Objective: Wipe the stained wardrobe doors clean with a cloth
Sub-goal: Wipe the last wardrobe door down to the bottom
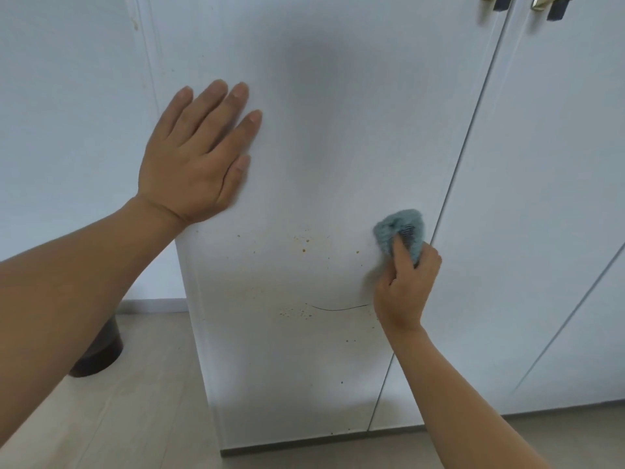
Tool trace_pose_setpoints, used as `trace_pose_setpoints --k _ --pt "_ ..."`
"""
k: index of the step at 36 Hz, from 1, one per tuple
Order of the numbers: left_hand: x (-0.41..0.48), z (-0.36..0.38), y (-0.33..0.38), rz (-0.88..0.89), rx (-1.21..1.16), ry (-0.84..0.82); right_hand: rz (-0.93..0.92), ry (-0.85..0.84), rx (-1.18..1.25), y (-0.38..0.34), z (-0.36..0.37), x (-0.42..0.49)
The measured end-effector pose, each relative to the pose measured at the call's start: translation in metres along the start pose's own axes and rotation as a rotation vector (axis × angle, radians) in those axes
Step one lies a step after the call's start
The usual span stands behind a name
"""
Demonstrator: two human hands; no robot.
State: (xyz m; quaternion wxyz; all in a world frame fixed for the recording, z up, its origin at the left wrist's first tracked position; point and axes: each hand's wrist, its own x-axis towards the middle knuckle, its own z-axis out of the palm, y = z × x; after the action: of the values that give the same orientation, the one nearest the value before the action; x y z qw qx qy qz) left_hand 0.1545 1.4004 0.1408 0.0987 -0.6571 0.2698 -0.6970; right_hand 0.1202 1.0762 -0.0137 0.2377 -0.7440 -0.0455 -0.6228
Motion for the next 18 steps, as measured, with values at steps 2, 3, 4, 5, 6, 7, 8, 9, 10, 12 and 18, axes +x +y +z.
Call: trace_pose_setpoints --k 2,3,4,5,6,7,8,9,10,12,18 --pt "0.0001 0.0000 0.0000 -0.006 0.003 -0.007 -0.067 -0.028 0.025 0.0052 -0.0018 -0.0003" --pt "-0.0001 0.0000 0.0001 -0.010 0.007 -0.010 -0.003 -0.014 0.035 0.0082 -0.0015 0.0009" --pt "-0.0002 0.0001 0.0004 -0.013 0.012 -0.012 0.078 0.016 0.036 0.0091 -0.0011 0.0021" --pt "-0.0003 0.0003 0.0007 -0.016 0.016 -0.013 0.120 0.048 0.024 0.0076 -0.0003 0.0022" --pt "-0.0004 0.0004 0.0006 -0.019 0.018 -0.014 0.084 0.046 0.005 0.0047 -0.0003 0.0022" --pt "-0.0003 0.0005 0.0004 -0.019 0.018 -0.014 -0.022 0.007 -0.004 0.0024 -0.0018 0.0015" --pt "-0.0001 0.0004 0.0005 -0.017 0.016 -0.014 -0.140 -0.038 -0.008 0.0020 -0.0040 0.0011" --pt "0.0002 0.0002 0.0010 -0.016 0.014 -0.014 -0.210 -0.065 -0.009 0.0036 -0.0056 0.0020" --pt "0.0003 0.0002 0.0014 -0.016 0.013 -0.014 -0.199 -0.064 -0.009 0.0059 -0.0058 0.0034" --pt "-0.0002 0.0003 0.0014 -0.019 0.015 -0.013 -0.024 -0.010 -0.002 0.0064 -0.0043 0.0057" --pt "0.0008 -0.0008 0.0019 -0.021 0.022 -0.002 -0.183 -0.068 0.003 0.0047 -0.0062 0.0058"
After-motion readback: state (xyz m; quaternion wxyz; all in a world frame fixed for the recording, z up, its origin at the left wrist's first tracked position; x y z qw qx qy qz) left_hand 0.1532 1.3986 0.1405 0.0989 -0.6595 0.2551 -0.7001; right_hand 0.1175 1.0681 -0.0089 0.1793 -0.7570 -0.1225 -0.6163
